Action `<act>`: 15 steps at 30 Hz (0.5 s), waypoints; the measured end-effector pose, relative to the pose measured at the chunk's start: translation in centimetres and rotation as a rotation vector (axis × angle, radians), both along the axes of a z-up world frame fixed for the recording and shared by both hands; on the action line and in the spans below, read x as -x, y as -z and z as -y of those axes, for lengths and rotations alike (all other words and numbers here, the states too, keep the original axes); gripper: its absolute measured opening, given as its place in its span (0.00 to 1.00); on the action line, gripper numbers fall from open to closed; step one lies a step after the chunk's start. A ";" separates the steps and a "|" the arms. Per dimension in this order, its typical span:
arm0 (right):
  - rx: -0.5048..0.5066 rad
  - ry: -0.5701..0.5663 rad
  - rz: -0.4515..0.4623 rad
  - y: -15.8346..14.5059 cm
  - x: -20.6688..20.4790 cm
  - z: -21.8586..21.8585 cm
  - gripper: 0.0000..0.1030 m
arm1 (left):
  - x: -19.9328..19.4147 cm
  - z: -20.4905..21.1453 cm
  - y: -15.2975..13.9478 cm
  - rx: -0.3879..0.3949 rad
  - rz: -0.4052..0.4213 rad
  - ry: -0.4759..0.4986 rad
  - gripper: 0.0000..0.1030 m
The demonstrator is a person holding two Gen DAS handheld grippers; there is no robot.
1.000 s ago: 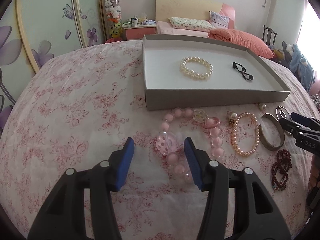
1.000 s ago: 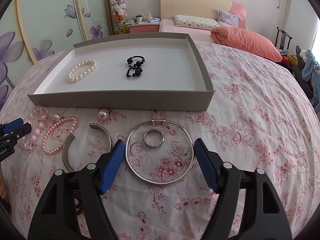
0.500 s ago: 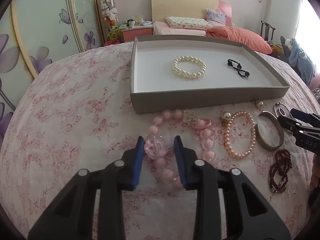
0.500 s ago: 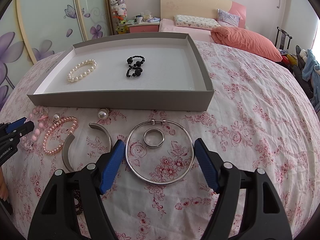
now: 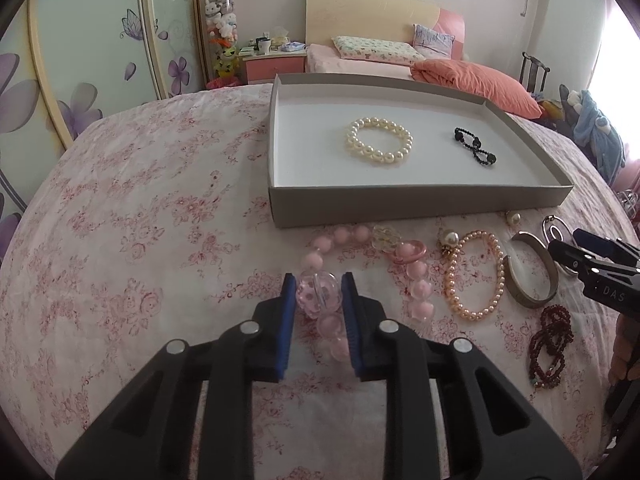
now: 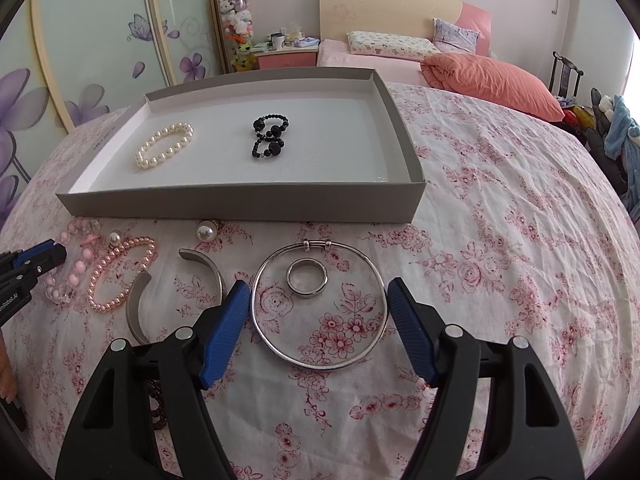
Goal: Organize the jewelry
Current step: 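Grasp the pink bead bracelet with the left tool while the right moves to the silver hoop, then grasp the large silver hoop with the right tool while the left holds the pink bracelet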
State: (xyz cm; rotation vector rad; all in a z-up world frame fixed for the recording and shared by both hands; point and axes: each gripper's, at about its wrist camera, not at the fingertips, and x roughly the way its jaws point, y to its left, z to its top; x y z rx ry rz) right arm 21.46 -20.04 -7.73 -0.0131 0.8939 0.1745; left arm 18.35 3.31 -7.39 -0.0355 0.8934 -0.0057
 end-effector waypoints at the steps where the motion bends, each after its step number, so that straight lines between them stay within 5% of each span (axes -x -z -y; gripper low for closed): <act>1: -0.006 0.003 0.008 -0.1 0.1 0.1 0.69 | 0.1 -0.1 -0.1 0.004 0.004 -0.001 0.23; 15: -0.022 -0.007 0.085 -1.4 0.6 0.1 0.69 | 1.4 -0.8 -2.2 0.081 0.094 0.017 0.23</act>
